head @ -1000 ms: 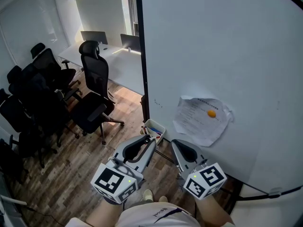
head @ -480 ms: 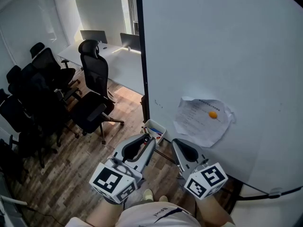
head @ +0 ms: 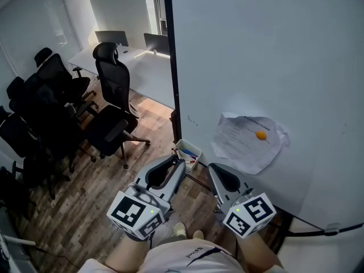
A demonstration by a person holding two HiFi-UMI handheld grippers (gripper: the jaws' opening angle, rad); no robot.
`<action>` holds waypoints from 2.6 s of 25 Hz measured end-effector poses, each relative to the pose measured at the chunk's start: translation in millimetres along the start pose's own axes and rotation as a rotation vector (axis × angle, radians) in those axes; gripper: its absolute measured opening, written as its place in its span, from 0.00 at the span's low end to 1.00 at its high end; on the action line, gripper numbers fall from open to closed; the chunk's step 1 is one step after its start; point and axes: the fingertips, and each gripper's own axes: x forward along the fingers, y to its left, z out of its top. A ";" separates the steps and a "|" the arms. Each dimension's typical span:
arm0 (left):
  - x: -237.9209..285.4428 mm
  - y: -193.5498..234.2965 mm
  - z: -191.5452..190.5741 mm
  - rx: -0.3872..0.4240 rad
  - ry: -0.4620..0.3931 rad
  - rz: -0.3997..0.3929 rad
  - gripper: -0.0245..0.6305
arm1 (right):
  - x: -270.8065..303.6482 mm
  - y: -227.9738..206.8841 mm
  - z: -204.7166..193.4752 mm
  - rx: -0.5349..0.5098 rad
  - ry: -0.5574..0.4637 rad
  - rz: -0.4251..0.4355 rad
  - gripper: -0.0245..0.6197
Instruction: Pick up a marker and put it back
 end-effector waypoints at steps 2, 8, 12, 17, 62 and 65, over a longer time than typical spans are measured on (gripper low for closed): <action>1.8 5.9 -4.2 -0.010 0.003 0.001 0.16 | 2.1 -1.2 -2.5 0.004 0.003 -0.004 0.04; 12.6 26.2 -21.5 -0.046 0.011 -0.005 0.16 | 11.7 -9.7 -13.8 0.023 0.022 -0.028 0.04; 21.0 42.9 -40.0 -0.075 0.028 -0.004 0.16 | 20.3 -16.4 -26.3 0.042 0.044 -0.045 0.04; 34.4 63.4 -71.6 -0.097 0.060 -0.008 0.16 | 33.2 -27.9 -43.0 0.056 0.059 -0.070 0.04; 58.3 158.1 -228.6 -0.147 0.152 0.103 0.44 | 77.4 -61.3 -150.0 0.158 0.216 -0.136 0.04; 45.0 163.1 -211.0 -0.150 0.143 0.142 0.44 | 81.8 -54.9 -143.3 0.155 0.218 -0.104 0.04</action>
